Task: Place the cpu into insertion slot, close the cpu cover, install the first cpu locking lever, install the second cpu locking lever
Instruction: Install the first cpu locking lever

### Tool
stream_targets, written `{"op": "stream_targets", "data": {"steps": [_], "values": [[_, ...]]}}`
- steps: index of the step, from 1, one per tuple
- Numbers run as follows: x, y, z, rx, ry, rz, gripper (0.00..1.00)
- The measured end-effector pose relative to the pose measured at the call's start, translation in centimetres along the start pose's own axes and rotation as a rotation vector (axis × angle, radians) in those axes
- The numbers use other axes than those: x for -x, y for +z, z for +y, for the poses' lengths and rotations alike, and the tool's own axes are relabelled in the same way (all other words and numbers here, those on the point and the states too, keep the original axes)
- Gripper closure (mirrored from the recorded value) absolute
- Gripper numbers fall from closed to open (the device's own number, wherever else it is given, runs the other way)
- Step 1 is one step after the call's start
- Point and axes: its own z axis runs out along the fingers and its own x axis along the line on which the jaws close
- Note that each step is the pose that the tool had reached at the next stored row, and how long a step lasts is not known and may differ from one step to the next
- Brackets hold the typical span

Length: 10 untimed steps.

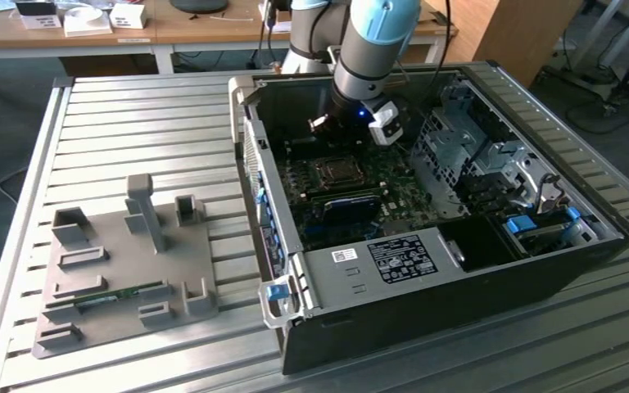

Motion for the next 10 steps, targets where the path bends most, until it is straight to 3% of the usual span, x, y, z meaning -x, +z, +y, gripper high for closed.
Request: {"op": "stream_targets", "data": {"steps": [6,10], "values": [[0.00,0.11,-0.03,-0.0096,-0.004,0.0010,0.89],[0.00,0.08,-0.02,-0.0109,-0.006,0.0016,0.89]]}}
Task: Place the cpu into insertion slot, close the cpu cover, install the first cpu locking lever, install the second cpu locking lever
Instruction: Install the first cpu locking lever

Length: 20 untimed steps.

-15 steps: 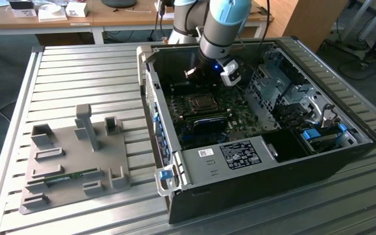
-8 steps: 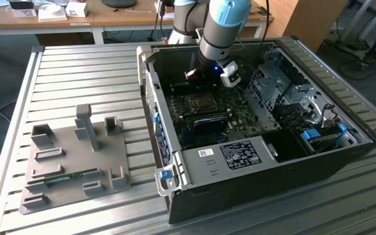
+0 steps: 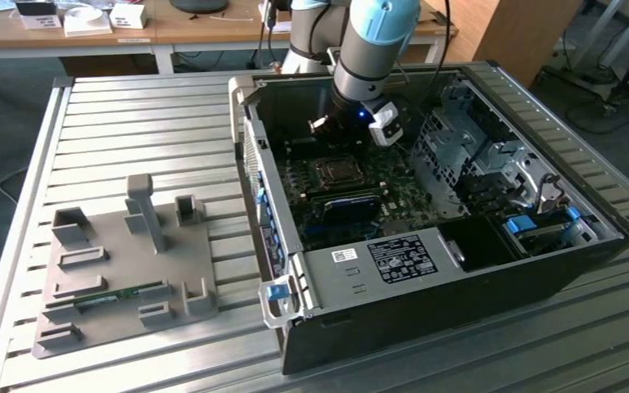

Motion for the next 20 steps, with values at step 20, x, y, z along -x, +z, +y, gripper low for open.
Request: {"op": "stream_targets", "data": {"steps": [20], "values": [[0.00,-0.08,-0.11,-0.0247,-0.001,0.0008,0.89]]}}
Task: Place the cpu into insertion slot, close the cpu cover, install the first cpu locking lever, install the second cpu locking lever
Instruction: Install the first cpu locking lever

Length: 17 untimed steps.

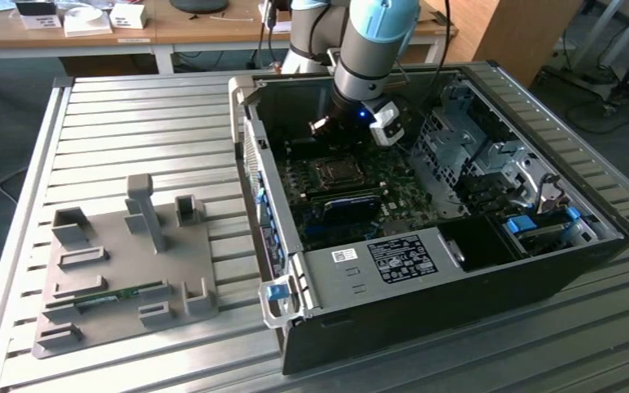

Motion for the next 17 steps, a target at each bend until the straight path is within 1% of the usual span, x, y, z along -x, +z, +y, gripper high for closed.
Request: {"op": "stream_targets", "data": {"steps": [4,9,17], "values": [[0.00,-0.04,0.02,0.0001,0.000,0.0000,0.89],[0.01,-0.39,0.14,0.0003,0.000,-0.0002,0.89],[-0.06,-0.27,0.73,-0.0001,0.000,0.0000,0.89]]}}
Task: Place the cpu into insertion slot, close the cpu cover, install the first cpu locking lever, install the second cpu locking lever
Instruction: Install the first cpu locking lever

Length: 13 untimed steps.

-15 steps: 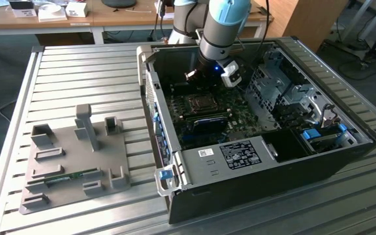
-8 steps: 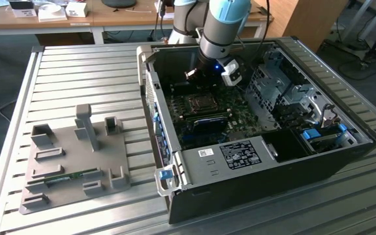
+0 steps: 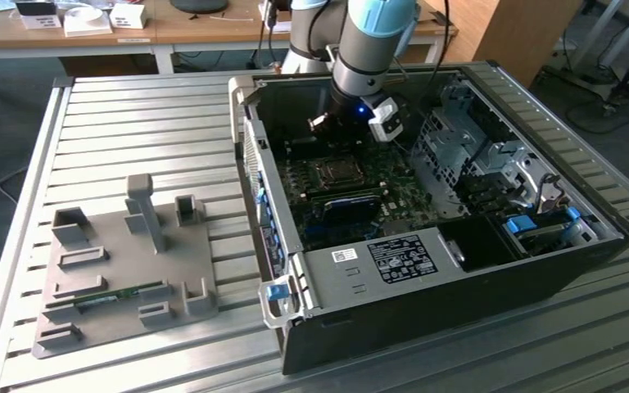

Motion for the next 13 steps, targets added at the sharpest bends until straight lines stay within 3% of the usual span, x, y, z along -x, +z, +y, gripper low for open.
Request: {"op": "stream_targets", "data": {"steps": [13], "values": [[0.01,0.00,0.29,0.0001,0.000,-0.0001,0.89]]}}
